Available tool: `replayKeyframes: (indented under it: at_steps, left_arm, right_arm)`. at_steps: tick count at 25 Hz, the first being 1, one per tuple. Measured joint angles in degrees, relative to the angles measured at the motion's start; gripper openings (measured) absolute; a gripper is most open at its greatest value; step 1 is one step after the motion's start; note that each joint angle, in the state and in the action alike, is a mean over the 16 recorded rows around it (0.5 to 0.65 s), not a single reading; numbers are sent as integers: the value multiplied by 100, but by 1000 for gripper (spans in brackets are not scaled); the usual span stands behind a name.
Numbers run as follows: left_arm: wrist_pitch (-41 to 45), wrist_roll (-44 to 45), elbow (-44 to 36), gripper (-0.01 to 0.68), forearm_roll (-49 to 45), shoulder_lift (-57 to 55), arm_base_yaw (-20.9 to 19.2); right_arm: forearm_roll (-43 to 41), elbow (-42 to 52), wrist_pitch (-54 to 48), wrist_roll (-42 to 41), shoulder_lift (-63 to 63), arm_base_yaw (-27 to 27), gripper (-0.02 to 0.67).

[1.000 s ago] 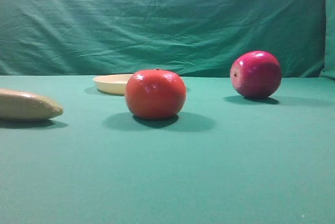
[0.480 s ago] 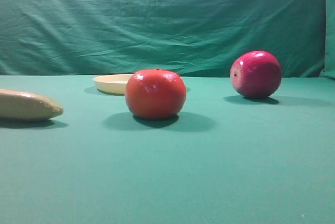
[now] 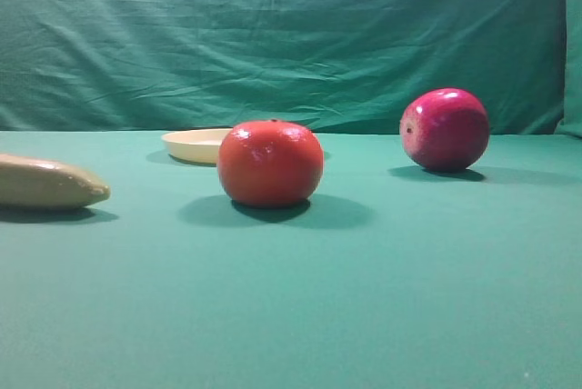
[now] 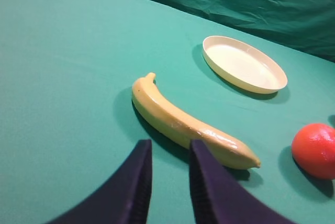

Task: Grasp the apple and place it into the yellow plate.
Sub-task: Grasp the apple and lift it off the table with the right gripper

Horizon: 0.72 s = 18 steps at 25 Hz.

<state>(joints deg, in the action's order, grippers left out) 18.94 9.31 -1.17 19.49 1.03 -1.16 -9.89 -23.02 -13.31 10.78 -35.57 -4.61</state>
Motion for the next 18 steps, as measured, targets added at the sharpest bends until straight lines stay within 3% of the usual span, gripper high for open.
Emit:
replayKeyframes:
  at_steps: [12,15,18]
  left_arm:
    - [0,0,0,157,0,0,0]
    - [0,0,0,157,0,0,0]
    - [0,0,0,157,0,0,0]
  right_arm:
    - [65,-2015,-1429,-701,-2792,-902,3]
    - [85,-2414,-1517,-765,-3301,-1089,32]
    - [103,-2761,-1531,-815,-3719,-1193,105]
